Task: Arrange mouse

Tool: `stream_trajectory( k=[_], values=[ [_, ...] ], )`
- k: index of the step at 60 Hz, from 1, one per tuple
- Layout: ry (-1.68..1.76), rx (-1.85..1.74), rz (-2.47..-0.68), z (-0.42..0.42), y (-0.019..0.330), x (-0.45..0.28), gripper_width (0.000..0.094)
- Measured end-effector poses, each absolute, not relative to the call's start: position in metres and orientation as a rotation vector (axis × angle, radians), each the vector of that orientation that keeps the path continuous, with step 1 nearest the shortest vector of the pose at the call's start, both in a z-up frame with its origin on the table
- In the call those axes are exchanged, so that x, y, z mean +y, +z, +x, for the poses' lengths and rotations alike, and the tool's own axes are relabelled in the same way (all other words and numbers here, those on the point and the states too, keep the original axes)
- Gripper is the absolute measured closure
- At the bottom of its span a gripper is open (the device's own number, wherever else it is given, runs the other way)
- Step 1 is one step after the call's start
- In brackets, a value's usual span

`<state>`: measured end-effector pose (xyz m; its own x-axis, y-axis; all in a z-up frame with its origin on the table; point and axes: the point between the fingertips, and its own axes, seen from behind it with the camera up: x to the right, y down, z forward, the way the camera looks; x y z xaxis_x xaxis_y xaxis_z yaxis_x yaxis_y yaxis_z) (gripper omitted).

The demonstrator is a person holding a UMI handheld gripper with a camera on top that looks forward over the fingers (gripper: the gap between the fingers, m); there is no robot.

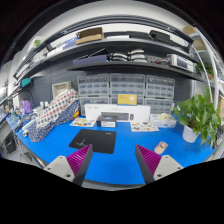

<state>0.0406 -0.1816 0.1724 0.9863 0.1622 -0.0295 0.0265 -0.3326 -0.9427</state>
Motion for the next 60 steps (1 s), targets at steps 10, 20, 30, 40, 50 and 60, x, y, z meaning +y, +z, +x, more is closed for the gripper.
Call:
stream_trajectory(
  k=[10,20,30,40,50,60],
  values=[
    [0.128,-0.139,-1.940,0.047,0.141,-0.194,0.0068],
    [0.104,-0.109,-2.002,0.076,0.093,-0.205,0.0077],
    [0.037,-0.021,-2.087,0.145,0.055,-0.204,0.0074],
    [-0.018,0.065,-2.145,0.214,0.026,-0.175,0.0080],
    [-0.020,0.072,-2.185,0.250,0.006,-0.114,0.0085],
    [0.015,0.056,-2.215,0.260,-0.008,-0.050,0.0086]
  ],
)
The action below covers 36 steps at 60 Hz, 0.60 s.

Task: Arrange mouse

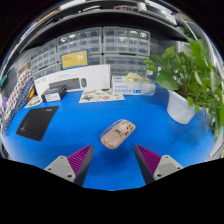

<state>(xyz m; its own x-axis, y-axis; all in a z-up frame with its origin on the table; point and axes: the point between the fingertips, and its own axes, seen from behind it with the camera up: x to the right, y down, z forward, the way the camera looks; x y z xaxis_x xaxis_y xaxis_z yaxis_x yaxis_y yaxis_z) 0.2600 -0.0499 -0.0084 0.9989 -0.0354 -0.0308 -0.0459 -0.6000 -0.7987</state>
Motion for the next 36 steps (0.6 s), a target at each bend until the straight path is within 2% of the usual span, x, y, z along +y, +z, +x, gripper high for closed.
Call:
stream_trajectory(
  k=[11,19,23,32,36],
  values=[
    [0.043,0.018,-2.272,0.258,-0.020,-0.004,0.0091],
    [0.066,-0.029,-2.280,0.249,-0.018,0.023,0.0148],
    [0.070,-0.048,-2.272,0.243,-0.018,0.035,0.0220],
    [0.077,-0.073,-2.268,0.234,-0.017,0.050,0.0445],
    [0.069,-0.085,-2.267,0.232,-0.018,0.052,0.0461]
  ],
)
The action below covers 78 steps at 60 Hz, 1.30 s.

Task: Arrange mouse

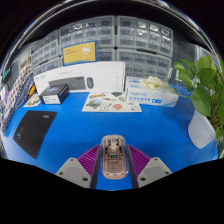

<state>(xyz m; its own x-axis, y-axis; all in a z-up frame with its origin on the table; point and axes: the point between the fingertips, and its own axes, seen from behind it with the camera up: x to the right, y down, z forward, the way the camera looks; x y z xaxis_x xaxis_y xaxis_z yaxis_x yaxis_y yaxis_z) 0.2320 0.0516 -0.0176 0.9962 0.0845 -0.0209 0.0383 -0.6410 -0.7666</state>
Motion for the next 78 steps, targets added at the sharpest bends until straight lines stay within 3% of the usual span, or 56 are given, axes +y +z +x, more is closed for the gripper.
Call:
stream_trajectory(
  k=[12,23,29,42,48,53,61,78],
  values=[
    [0.050,-0.087,-2.270,0.231,-0.017,0.052,0.0574],
    [0.062,0.009,-2.316,0.230,-0.006,0.054,0.0576],
    [0.001,0.047,-2.241,0.225,0.041,0.068,0.0574],
    [-0.050,0.083,-2.037,0.145,0.188,0.090,0.0570],
    [-0.030,0.081,-1.987,0.084,0.233,0.089,0.0570],
    [-0.007,0.061,-1.964,0.032,0.247,0.087,0.0570],
    [0.014,0.002,-2.007,-0.045,0.214,0.088,0.0572],
    [0.014,-0.025,-2.252,-0.102,0.045,0.080,0.0574]
  ],
)
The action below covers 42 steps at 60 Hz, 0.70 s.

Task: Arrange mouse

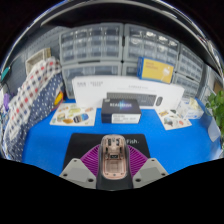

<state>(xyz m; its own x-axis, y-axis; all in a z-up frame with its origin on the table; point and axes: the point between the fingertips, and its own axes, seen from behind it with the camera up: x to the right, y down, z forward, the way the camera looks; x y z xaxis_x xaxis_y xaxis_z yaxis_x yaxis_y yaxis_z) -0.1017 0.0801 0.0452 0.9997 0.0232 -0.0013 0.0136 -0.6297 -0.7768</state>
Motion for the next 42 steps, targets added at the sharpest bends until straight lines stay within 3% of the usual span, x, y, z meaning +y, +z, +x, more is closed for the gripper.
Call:
stream_trajectory(
  k=[10,21,31,34,35,37,42],
  values=[
    [-0.002,-0.034,-2.340,-0.102,-0.011,0.069,0.0573],
    [0.022,-0.023,-2.320,-0.103,-0.010,0.070,0.0555],
    [0.020,-0.036,-2.339,-0.101,-0.010,0.070,0.0441],
    [0.022,-0.010,-2.356,-0.097,-0.006,0.067,0.0325],
    [0.021,-0.005,-2.353,-0.095,-0.003,0.067,0.0219],
    [0.019,-0.002,-2.339,-0.092,0.006,0.067,0.0159],
    [0.025,0.016,-2.286,-0.086,0.039,0.063,0.0143]
  ],
)
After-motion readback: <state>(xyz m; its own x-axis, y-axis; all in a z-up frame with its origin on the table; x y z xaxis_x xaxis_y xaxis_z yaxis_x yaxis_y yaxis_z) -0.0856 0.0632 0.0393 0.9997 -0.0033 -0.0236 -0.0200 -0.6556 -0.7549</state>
